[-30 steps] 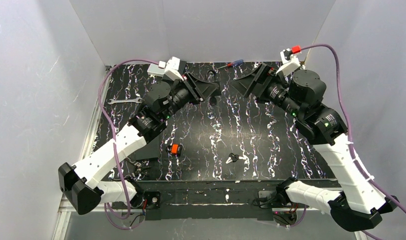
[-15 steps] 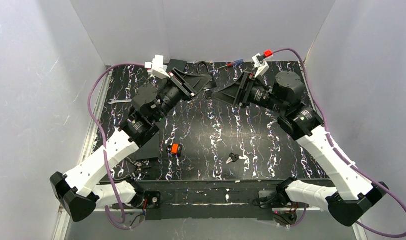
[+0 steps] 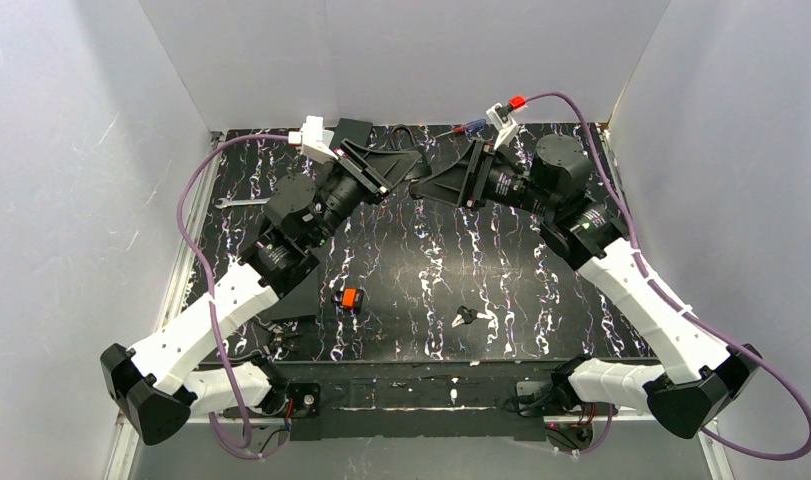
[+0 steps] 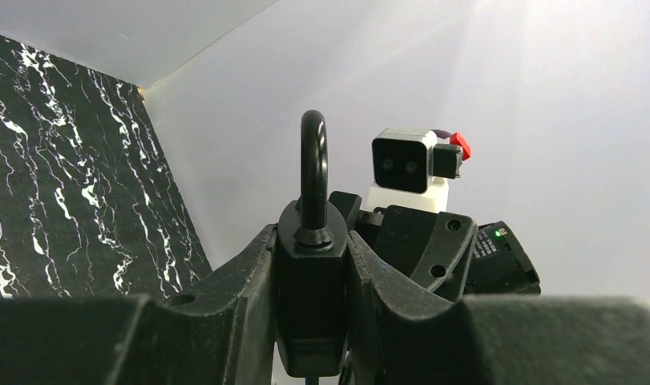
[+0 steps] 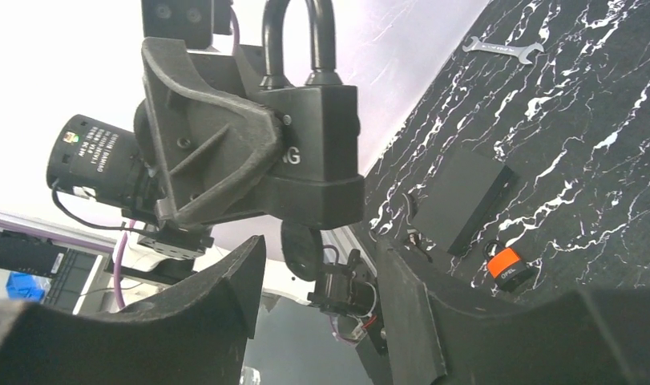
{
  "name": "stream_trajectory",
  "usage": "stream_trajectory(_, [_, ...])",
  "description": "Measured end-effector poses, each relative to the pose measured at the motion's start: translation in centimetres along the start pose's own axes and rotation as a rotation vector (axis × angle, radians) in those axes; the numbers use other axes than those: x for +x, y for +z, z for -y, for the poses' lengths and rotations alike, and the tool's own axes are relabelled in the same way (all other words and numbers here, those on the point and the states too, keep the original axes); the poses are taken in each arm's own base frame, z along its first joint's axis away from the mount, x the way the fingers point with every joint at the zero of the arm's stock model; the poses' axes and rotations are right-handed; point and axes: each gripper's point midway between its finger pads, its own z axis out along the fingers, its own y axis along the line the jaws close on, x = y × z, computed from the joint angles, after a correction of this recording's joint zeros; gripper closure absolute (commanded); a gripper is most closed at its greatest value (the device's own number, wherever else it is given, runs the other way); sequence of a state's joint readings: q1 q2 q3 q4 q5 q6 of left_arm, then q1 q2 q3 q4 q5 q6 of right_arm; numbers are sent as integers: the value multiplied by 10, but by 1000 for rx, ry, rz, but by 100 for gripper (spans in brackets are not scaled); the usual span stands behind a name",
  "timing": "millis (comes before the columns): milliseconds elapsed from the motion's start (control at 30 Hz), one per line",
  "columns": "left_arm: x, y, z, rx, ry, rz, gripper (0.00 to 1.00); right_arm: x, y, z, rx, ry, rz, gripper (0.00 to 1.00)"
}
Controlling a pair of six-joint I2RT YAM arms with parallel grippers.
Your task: Unlock with the key
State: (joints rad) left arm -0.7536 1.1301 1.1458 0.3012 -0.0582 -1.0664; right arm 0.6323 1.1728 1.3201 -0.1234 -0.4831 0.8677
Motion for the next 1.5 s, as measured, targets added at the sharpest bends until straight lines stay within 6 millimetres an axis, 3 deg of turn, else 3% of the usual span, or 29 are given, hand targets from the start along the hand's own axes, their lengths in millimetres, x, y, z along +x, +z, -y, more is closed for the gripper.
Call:
stream_trajectory(233, [2, 1, -10, -22, -10, 8, 100, -2, 3, -8, -32, 3, -4, 50])
stream_trajectory(500, [1, 3, -15, -37, -10, 21, 100, 2, 8, -3, -23, 17, -20, 54])
stream_trajectory(633, [1, 3, -15, -37, -11, 22, 100, 3, 9, -3, -22, 18, -23, 62])
stream_trajectory(1000, [4, 4, -28, -61, -7, 26, 100, 8, 16, 14, 37, 39, -42, 69])
stream_trajectory(1333, [3, 4, -27, -53, -4, 29, 100, 7, 15, 14, 52, 32, -40, 99])
stream_trajectory(1500, [5, 4, -28, -52, -1, 25, 100, 7, 14, 15, 83, 25, -48, 99])
